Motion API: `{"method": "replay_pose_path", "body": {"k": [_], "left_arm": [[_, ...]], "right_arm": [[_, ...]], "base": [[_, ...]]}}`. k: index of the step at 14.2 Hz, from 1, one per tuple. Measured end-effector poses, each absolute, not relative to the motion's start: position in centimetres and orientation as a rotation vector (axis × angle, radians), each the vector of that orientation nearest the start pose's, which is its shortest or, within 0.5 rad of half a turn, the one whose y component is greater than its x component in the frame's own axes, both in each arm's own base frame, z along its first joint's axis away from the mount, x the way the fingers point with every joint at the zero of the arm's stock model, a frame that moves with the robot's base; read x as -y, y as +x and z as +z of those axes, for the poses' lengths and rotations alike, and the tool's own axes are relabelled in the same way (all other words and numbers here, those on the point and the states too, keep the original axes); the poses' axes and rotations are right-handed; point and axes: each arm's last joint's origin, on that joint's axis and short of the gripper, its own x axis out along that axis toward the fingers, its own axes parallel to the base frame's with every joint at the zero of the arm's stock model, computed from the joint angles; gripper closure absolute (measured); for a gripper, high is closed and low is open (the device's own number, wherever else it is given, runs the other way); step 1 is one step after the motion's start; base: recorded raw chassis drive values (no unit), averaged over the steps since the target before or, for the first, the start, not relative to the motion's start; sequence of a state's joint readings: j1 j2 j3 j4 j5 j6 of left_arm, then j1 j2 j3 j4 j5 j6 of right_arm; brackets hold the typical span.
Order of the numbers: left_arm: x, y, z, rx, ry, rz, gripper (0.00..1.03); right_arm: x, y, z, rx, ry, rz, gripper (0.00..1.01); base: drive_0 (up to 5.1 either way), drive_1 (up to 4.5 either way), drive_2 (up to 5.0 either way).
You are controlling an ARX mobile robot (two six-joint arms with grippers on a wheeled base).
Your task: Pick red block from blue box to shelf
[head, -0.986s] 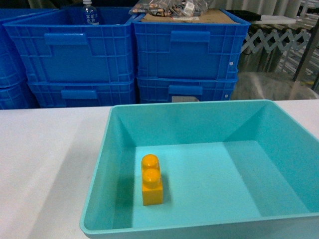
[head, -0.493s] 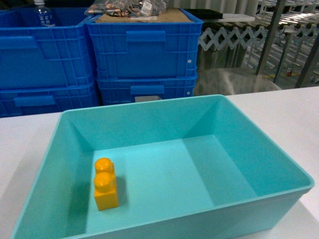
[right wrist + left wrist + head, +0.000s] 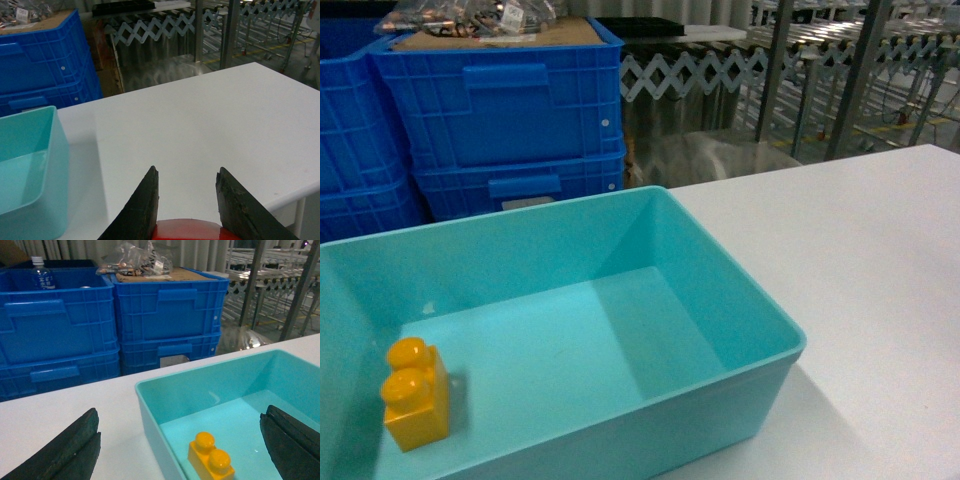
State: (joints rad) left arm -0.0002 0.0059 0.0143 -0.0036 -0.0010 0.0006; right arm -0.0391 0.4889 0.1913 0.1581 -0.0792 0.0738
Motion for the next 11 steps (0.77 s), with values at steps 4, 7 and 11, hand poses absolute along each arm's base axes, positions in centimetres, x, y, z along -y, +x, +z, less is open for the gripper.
{"method": "replay_pose_path", "body": {"k": [4,7,11], "left_arm": [[0.00,9.72,16.75,0.004,0.001,0.000,0.05],[0.00,9.72,16.76,0.005,0.001,0.001,0.05],[0.00,9.72,16.74,0.003,0.001,0.000,0.05]], "right_arm": [[0.30,13.48,19.92,-0.144,0.082,0.035,0.73],[0.29,13.44,19.96,-0.141,0.082,0.036,0.73],[0.29,13.42,19.98,-0.139,0.082,0.035,0.73]], "base": [[0.0,0.00,0.0],[0.0,0.00,0.0],[0.0,0.00,0.0]]}}
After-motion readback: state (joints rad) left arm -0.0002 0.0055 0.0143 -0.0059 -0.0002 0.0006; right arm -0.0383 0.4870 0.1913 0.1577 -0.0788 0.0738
